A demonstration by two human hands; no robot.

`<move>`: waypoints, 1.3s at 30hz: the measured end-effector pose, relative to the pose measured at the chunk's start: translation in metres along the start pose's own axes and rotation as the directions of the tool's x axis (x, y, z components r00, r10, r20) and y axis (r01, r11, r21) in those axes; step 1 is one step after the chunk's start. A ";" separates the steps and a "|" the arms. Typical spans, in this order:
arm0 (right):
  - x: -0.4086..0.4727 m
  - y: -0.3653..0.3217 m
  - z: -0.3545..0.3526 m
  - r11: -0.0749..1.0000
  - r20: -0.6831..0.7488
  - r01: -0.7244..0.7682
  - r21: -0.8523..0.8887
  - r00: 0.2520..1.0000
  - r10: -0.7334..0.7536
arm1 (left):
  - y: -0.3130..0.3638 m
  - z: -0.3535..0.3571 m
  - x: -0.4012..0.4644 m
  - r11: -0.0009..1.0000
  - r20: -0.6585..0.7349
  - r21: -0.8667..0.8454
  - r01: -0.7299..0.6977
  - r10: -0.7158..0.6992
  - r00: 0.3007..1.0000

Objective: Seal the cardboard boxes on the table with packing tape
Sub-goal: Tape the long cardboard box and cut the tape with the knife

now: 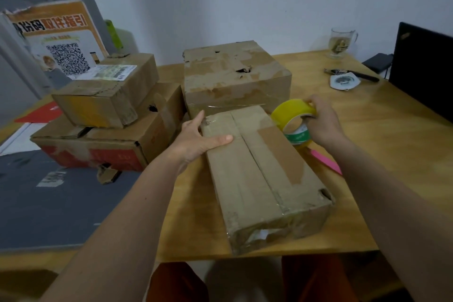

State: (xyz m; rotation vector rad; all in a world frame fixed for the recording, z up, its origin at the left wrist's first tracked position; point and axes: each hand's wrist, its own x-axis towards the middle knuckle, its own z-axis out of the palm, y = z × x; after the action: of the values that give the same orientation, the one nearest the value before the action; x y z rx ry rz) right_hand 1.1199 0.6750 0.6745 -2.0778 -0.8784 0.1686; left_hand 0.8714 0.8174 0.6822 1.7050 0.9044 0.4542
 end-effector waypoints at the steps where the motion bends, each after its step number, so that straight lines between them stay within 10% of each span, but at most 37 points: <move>1: -0.002 -0.001 -0.001 0.997 -0.007 -0.027 0.074 1.000 0.027 | -0.001 -0.001 -0.001 1.000 -0.005 -0.006 0.000 0.000 1.000; 8: -0.050 0.002 -0.001 0.909 0.172 -0.318 0.270 0.945 0.279 | -0.008 -0.001 -0.008 1.000 -0.142 0.001 -0.010 0.010 0.990; 12: -0.072 -0.020 -0.007 0.933 0.360 -0.194 0.304 0.930 0.076 | -0.006 0.003 -0.012 1.000 -0.215 -0.008 0.027 -0.028 0.976; 16: -0.079 -0.038 -0.018 0.960 0.656 -0.089 0.267 0.747 -0.113 | -0.010 0.005 -0.018 0.995 -0.266 -0.072 0.068 -0.085 0.960; 25: -0.051 -0.051 -0.021 0.990 0.814 -0.044 0.137 0.575 -0.087 | -0.016 0.017 -0.023 0.836 -0.566 -0.545 -0.065 -0.310 0.764; 31: -0.082 -0.082 -0.023 0.842 0.534 0.417 -0.342 0.824 -0.192 | -0.011 0.032 -0.021 0.866 -0.721 -0.490 -0.101 -0.338 0.604; 39: -0.095 -0.063 -0.021 0.636 0.784 0.691 -0.343 0.584 -0.212 | -0.022 0.052 -0.061 0.936 -0.782 -0.339 -0.092 -0.226 0.580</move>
State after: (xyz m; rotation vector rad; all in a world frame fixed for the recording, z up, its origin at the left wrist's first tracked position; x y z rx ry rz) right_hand 1.0252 0.6249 0.7176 -2.2645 -2.2278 0.4104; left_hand 0.8616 0.7401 0.6532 1.0695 1.4359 1.3458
